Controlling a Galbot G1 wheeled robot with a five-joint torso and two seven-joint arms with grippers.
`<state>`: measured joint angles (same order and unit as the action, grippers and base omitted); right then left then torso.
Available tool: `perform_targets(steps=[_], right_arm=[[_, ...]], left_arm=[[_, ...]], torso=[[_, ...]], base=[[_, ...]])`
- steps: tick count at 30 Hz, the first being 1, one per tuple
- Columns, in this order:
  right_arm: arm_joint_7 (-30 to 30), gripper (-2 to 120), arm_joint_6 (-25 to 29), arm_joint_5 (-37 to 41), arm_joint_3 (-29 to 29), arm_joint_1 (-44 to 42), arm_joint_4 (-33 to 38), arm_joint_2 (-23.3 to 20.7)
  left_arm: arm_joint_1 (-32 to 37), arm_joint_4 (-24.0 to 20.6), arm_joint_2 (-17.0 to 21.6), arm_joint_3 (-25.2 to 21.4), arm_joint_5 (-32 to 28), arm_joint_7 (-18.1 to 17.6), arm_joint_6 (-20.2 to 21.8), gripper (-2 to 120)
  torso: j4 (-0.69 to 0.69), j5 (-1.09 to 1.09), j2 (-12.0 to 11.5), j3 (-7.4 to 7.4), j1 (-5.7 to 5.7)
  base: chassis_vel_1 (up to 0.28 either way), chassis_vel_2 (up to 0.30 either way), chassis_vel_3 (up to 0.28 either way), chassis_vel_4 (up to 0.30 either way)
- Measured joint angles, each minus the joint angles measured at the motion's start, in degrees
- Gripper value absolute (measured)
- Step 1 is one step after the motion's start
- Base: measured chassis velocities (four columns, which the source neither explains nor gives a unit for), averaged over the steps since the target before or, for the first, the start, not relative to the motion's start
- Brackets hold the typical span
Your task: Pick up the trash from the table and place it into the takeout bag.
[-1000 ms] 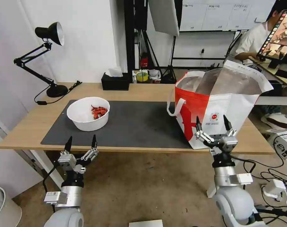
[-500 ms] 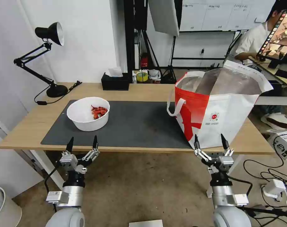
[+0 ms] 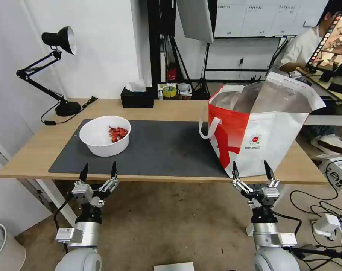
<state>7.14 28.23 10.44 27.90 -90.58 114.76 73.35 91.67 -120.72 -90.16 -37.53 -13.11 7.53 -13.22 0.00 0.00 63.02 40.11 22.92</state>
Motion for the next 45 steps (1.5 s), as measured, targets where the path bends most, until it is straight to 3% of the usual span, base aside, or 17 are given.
perform_targets(steps=[11, 14, 16, 19, 21, 22, 25, 45], right_arm=[[0.0, 100, -0.14, 0.05, -0.37, 0.15, 0.17, -0.25], [0.01, 100, -0.39, 0.12, -2.06, 1.76, -0.48, -1.07], [0.02, 100, -0.96, 0.2, -5.37, 4.27, -1.51, -2.16], [0.04, 100, -1.21, 0.22, -6.21, 4.6, -1.64, -2.3], [0.06, 100, -1.26, 0.23, -6.31, 4.57, -1.64, -2.3], [0.07, 100, -1.28, 0.2, -6.33, 4.5, -1.58, -2.24], [0.08, 100, -1.29, 0.15, -6.26, 4.4, -1.51, -2.2], [0.17, 100, -1.54, -0.51, -5.89, 3.78, -0.82, -1.79]], left_arm=[[-2.56, -1.0, 2.86, -1.31, -1.94, -2.07, 2.34, 100], [-3.2, -2.62, 4.47, -3.69, -3.48, -3.9, 4.26, 100], [-3.53, -4.12, 5.59, -7.24, -5.17, -5.45, 5.84, 100], [-5.36, -4.43, 7.92, -8.14, -7.06, -7.14, 8.2, 100], [-6.74, -4.21, 9.87, -8.21, -8.44, -8.15, 9.7, 100], [-8.43, -2.84, 12.66, -8.23, -10.8, -9.34, 11.2, 100], [-9.67, -1.36, 14.9, -7.92, -13.44, -10.58, 12.57, 100], [-17.14, 3.73, 23.56, -3.97, -19.67, -12.26, 16.88, 100]], torso=[[-0.01, -0.01, 0.0, 0.0, 0.0], [-0.02, -0.02, 0.0, 0.0, 0.0], [0.08, 0.01, 0.0, 0.0, 0.0], [0.01, -0.02, 0.0, 0.0, 0.0], [-0.01, -0.01, 0.0, 0.0, 0.0], [-0.01, -0.01, 0.0, 0.0, 0.0], [0.0, -0.01, 0.0, 0.0, 0.0], [0.0, 0.0, 0.0, 0.0, 0.0]], base=[[0.0, 0.0, 0.0, 0.0], [0.0, 0.0, 0.0, 0.0], [0.0, 0.0, 0.0, 0.0], [0.0, 0.0, 0.0, 0.0], [0.0, 0.0, 0.0, 0.0], [0.0, 0.0, 0.0, 0.0], [0.0, 0.0, 0.0, 0.0], [0.0, 0.0, 0.0, 0.0]])
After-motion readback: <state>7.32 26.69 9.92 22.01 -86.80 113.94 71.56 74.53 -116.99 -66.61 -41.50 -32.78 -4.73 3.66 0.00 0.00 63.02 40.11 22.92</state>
